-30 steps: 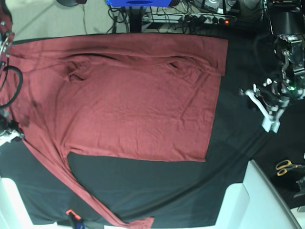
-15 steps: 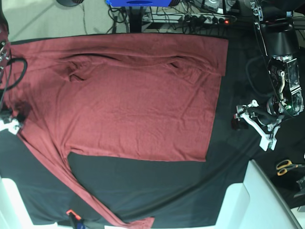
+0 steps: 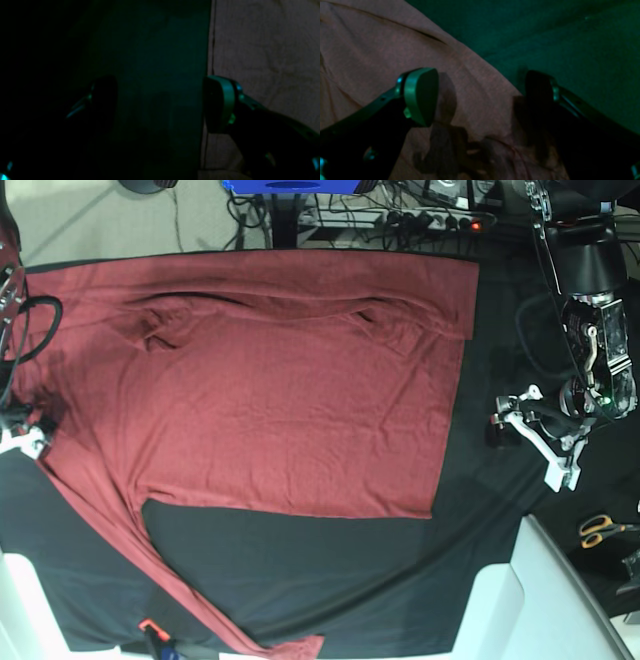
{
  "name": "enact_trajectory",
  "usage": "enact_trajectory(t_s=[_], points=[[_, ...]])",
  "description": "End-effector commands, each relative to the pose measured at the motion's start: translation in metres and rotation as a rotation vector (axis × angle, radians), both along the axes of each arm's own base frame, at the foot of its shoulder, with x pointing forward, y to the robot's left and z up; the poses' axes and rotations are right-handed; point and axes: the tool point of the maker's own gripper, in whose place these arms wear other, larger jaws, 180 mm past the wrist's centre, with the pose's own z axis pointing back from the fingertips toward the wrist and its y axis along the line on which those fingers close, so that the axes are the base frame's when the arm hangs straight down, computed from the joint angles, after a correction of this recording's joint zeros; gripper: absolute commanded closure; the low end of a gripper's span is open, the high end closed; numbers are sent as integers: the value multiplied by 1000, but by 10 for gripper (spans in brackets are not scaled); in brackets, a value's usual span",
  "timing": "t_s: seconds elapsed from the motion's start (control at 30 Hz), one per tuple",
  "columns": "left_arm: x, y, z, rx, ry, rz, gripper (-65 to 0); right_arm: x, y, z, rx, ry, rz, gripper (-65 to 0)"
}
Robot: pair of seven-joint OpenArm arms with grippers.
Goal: Fold the T-shirt properly
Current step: 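Move the left gripper down to the shirt's hem corner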
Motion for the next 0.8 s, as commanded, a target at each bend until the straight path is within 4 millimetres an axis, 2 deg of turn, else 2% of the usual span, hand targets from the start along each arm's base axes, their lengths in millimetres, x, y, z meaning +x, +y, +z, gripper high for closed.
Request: enact_trajectory(t_s=[0.0,0.07,0.2,0.27,0.33,0.37,0.53,0.63,0.77], points=[[11,8,16,14,-49,2,-512,15,-15,21,-32,-58,-9,-461],[11,7,15,12,-48,0,-512,15,-15,21,-32,-58,-9,-384],[15,4,17,7,-55,-2,-512,16,-16,22,-36,-64,-11,-189],[17,-5,15,-13,-61,-4,-518,16,-16,22,-37,-64,-12,-90],[30,-10,24,-24,-89,-6,-520,16,-16,22,-36,-64,-13,-18],[35,-15,24,-39,-94,-7,-522,16,-16,22,-36,-64,-13,0],[61,-50,11,-64,-36,-92,-522,16,-16,22,-35,-65,-14,-3],[82,-73,5,-102,-66,-113,-522,17,-16,23,-36,-66,-14,-3],[99,-73,-5,-160,-64,-53,-522,16,-17,23,-38,-66,-15,-2]])
